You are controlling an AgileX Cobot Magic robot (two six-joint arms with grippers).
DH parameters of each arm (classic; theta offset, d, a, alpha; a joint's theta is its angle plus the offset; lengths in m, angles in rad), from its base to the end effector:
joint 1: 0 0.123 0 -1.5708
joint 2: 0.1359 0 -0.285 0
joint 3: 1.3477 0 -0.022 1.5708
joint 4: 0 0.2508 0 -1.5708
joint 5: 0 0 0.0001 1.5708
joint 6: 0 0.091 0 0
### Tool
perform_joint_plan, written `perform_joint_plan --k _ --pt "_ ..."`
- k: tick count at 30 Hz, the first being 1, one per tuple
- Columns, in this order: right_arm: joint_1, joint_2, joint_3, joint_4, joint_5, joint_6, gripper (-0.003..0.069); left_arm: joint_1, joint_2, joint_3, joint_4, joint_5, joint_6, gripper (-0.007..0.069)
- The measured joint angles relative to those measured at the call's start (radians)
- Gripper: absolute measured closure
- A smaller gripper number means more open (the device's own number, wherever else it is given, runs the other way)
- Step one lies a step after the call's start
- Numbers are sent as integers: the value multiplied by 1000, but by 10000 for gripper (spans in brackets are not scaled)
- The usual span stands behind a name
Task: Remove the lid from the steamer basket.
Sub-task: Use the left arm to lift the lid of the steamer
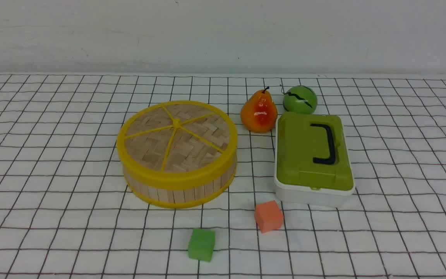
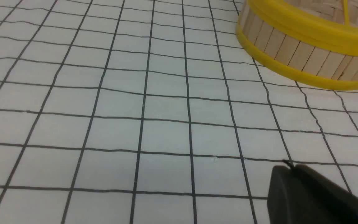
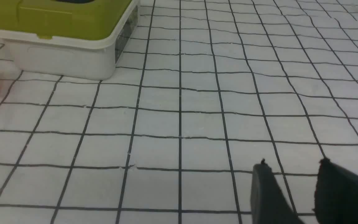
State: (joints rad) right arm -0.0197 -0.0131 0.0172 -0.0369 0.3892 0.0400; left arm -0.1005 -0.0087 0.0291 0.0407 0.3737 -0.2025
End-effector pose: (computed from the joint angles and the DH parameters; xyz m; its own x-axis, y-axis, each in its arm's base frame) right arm 0.0520 -0.0023 0.1732 -0.3009 0.0118 -0.9536 0.0348 0.9994 0.0014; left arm 0.0527 -0.0039 0.1703 -0.3104 -0.1334 -0.9412 0.0359 0.9878 -0.1518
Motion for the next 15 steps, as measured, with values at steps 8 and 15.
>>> perform_joint_plan --k 8,15 --pt "0 0 0 0 0 0 419 0 0 0 0 0 0 633" --pt "0 0 0 0 0 0 419 0 0 0 0 0 0 629"
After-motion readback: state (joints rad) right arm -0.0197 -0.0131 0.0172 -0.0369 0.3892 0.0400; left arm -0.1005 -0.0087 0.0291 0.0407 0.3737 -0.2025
